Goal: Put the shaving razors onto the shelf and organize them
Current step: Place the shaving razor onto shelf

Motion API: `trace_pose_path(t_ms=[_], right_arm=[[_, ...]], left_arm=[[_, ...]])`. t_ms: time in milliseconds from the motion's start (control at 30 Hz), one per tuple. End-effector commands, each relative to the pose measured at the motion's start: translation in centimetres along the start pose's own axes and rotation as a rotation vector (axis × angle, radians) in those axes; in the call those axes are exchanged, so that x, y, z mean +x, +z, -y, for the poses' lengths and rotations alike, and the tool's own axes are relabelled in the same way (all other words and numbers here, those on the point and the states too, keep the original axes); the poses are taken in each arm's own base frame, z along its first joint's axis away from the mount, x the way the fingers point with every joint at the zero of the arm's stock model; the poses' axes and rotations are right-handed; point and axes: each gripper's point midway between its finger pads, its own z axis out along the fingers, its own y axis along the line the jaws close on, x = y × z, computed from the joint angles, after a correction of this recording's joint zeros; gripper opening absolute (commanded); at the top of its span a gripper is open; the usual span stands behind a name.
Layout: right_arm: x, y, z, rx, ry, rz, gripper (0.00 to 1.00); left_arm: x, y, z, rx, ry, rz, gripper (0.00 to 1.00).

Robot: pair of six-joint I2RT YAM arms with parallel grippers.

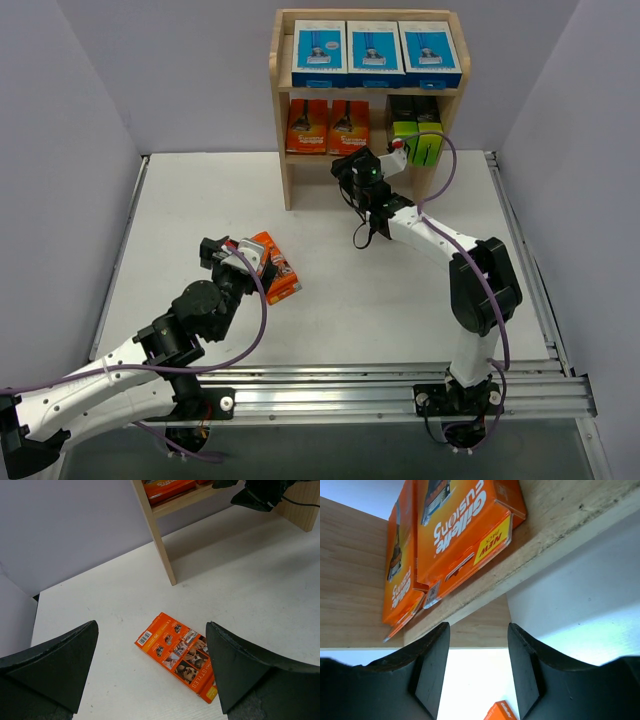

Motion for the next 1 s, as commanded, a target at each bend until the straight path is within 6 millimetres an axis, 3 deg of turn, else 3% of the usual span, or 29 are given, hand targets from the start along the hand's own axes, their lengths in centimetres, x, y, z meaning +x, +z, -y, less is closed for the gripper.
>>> trace_pose_path(t_ms=[0, 467, 967], right_arm=[[-2.3, -1.1, -3.2, -0.091, 0.051, 0.050, 0.45], [-4.6, -2.6, -4.7, -0.160, 0.089, 0.116, 0.36], [-6.1, -1.6, -5.0, -0.166, 0.134, 0.143, 0.36]], left_arm=[[-1.4, 0.0, -0.4, -0.009, -0.028, 0.039, 0.97], [-1.7, -0.2, -0.4, -0.002, -0.033, 0.055, 0.98], [-1.5, -0.1, -0.1, 0.008, -0.020, 0.051, 0.98]])
